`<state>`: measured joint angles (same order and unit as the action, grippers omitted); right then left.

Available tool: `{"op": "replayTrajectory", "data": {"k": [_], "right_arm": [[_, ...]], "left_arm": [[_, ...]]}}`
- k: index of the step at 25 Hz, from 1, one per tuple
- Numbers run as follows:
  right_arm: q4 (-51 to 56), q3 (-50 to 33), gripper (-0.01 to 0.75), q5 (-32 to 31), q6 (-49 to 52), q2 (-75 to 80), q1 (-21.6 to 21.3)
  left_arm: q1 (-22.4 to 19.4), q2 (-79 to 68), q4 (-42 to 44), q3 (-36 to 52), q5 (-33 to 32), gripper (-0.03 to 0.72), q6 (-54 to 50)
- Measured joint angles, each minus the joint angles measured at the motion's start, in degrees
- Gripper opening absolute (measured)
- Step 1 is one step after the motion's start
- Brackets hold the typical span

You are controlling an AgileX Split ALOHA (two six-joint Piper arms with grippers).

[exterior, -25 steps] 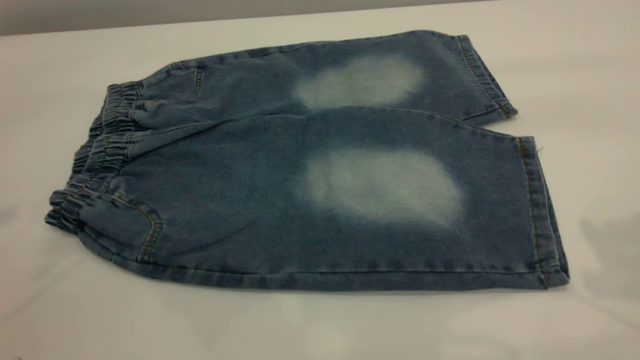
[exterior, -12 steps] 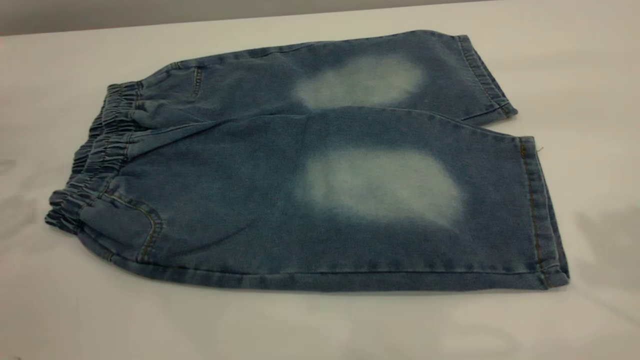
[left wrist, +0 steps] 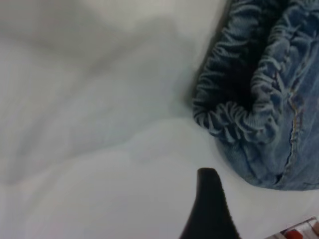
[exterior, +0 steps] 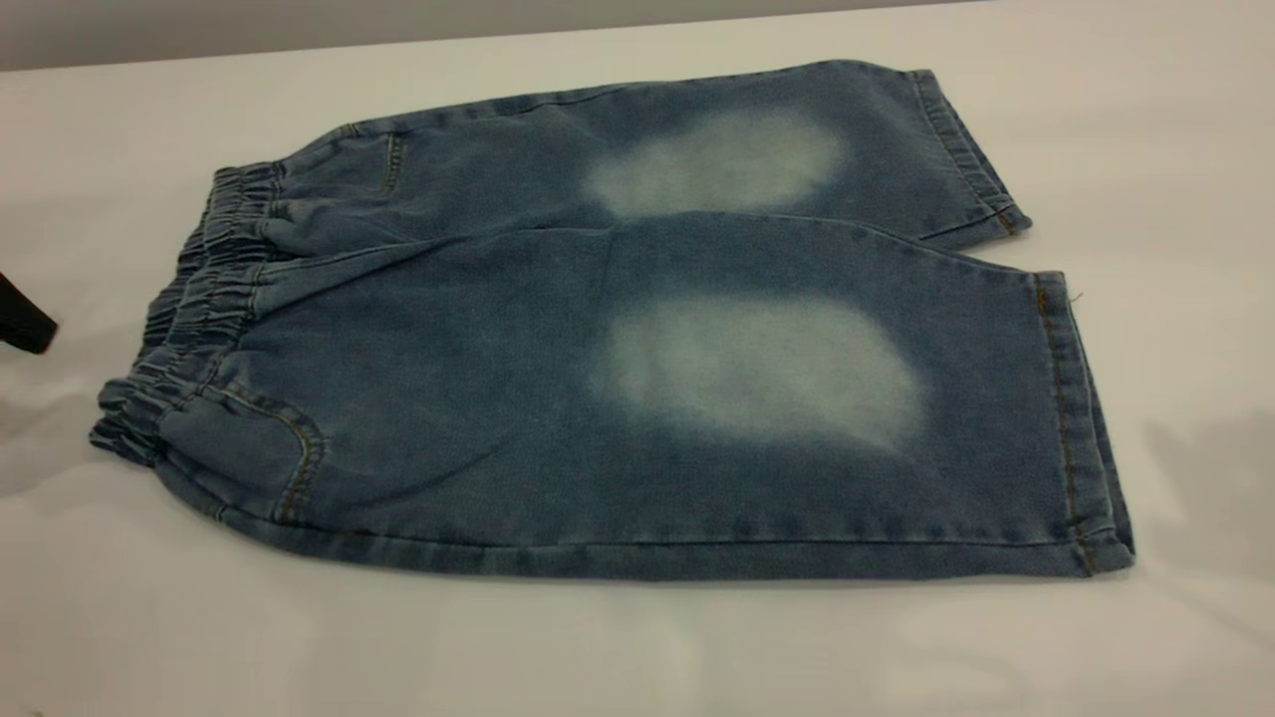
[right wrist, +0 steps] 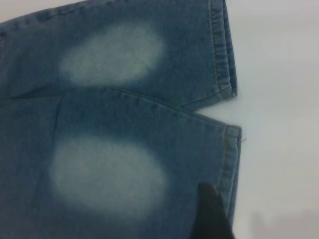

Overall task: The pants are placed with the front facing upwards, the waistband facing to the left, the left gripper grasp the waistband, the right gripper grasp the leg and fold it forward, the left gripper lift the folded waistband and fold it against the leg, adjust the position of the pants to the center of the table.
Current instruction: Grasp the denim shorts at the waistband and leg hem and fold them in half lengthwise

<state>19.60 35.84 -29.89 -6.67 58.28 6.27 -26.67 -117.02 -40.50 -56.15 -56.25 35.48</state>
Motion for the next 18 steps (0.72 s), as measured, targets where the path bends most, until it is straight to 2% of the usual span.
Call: {"op": "replayTrajectory", "data": {"k": [8, 18], "right_arm": [[0.0, 0.0, 0.408, 0.0, 0.0, 0.0, 0.0], [0.0, 0.0, 0.408, 0.31, -0.05, 0.03, 0.0]], "left_arm": [[0.91, -2.68, -0.37, 0.0, 1.89, 0.468, 1.33], [7.48, -5.83, -0.02, -0.06, 6.85, 0.468, 2.88]]}}
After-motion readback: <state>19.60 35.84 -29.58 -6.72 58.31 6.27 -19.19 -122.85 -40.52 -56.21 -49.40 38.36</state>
